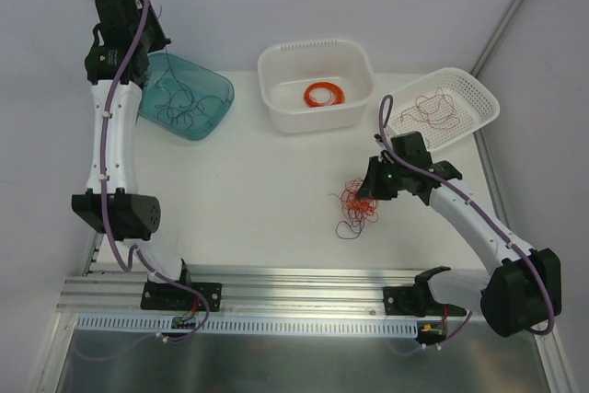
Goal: Untangle the cables
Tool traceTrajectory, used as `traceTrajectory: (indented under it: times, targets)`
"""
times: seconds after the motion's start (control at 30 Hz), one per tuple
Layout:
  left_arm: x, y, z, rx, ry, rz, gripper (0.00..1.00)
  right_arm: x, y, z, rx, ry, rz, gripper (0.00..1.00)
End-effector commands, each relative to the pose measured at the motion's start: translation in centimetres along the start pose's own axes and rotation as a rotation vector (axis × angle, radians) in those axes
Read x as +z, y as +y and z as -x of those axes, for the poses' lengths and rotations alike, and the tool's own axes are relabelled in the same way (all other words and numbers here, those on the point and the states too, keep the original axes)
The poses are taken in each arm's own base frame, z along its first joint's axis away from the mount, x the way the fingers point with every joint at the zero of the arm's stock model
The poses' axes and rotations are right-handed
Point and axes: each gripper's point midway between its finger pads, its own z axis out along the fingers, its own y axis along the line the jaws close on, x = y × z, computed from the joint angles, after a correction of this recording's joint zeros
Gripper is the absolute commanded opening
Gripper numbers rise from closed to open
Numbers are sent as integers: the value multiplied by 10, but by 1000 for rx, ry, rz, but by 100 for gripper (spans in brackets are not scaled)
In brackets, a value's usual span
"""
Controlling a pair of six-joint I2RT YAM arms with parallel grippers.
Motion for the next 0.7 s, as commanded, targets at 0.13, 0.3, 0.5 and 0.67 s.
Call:
traceTrajectory:
  times: [0.13, 0.3, 0.5, 0.67]
  targets:
    - [78, 36, -14, -27, 47, 51, 0, -3, 44, 12, -142, -16, 99, 1]
    - [133, 63, -67, -39, 154, 87, 1, 0, 53, 8, -165, 3, 104, 1]
    - [152, 58, -119, -108, 285, -3, 79, 4, 54, 10, -170, 10, 97, 1]
    - [121, 40, -122, -154, 320, -80, 92, 5, 61, 17, -180, 5, 109, 1]
